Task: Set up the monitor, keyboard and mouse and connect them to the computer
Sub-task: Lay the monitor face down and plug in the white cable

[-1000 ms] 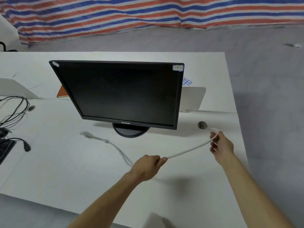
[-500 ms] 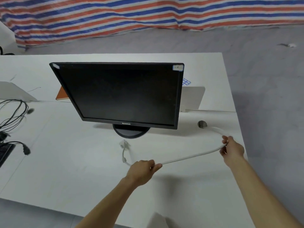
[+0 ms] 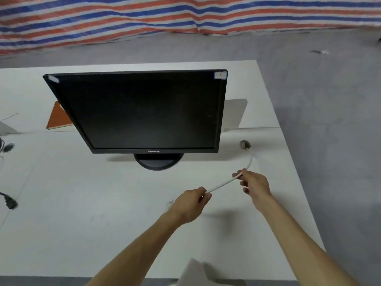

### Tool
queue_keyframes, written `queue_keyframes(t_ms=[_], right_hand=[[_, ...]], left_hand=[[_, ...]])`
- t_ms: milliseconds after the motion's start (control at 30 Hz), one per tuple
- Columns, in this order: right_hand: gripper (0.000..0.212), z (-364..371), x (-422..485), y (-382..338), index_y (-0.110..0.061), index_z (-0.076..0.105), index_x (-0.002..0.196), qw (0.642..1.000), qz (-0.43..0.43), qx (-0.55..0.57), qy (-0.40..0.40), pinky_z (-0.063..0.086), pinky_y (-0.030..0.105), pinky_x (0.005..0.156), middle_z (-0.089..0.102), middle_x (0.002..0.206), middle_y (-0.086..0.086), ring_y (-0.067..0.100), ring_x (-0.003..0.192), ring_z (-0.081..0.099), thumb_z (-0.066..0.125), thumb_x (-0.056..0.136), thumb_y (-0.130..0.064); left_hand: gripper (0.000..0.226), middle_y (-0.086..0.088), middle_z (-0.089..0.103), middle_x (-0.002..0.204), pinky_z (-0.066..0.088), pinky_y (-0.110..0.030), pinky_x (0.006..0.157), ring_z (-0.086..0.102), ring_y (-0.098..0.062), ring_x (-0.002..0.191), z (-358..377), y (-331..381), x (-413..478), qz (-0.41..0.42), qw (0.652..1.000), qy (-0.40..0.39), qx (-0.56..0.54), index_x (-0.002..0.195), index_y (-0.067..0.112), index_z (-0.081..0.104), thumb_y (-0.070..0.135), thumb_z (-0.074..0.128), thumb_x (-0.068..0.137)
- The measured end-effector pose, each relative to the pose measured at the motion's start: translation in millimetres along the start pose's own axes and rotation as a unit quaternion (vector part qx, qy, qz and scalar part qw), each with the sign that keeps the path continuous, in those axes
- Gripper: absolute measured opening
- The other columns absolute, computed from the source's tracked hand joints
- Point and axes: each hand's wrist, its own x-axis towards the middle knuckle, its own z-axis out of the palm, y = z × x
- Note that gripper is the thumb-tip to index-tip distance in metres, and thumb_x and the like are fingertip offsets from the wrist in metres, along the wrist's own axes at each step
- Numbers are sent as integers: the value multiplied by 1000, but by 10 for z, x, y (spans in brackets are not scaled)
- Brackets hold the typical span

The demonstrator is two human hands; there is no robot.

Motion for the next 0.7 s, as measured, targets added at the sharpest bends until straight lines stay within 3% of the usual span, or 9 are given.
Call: queue_keyframes(t_ms=[133, 267, 333, 467, 600, 700], right_hand=[[22, 10, 19, 34, -12, 67, 87, 993, 23, 89, 75, 42, 27, 58, 71, 83, 2, 13, 64, 49, 51, 101, -18], [24, -50, -20, 163, -13, 66, 86, 985, 40, 120, 116, 41, 27, 59, 63, 77, -1, 13, 62, 46, 49, 101, -18], [25, -123, -49, 251, -13, 66, 87, 980, 49, 142, 132, 42, 29, 64, 59, 76, -2, 13, 63, 46, 48, 102, -20], [20, -339, -40, 401, -15, 69, 94, 976, 56, 120, 172, 45, 29, 68, 66, 82, -6, 12, 69, 49, 52, 101, -24], [11, -423, -70, 660, -18, 68, 99, 992, 70, -15, 107, 45, 30, 74, 71, 93, -9, 8, 83, 55, 62, 95, -26], [14, -462, -129, 883, -15, 69, 104, 990, 100, -93, 25, 46, 29, 71, 71, 100, -4, 15, 91, 57, 65, 93, -24]], left_hand=[[30, -1, 62, 83, 32, -33, 67, 51, -24, 78, 147, -92, -105, 76, 991, 49, 100, 95, 17, 54, 42, 40, 104], [22, 7, 51, 118, 48, -32, 86, 59, -16, 102, 285, -313, -128, 33, 998, -41, -32, 117, 21, 54, 37, 49, 101], [27, 5, 52, 127, 46, -33, 91, 57, -19, 111, 395, -439, -127, 44, 995, -82, 26, 128, 22, 50, 30, 48, 102], [25, -2, 60, 120, 41, -35, 88, 57, -24, 109, 612, -667, -167, 21, 977, -137, 160, 123, 20, 55, 24, 37, 104], [25, -5, 60, 120, 44, -36, 87, 56, -25, 108, 833, -567, -153, 9, 976, -142, 163, 121, 18, 55, 24, 37, 104], [24, -3, 65, 116, 51, -38, 88, 61, -24, 103, 1034, -273, -87, -26, 987, -150, 43, 118, 19, 57, 28, 41, 104]])
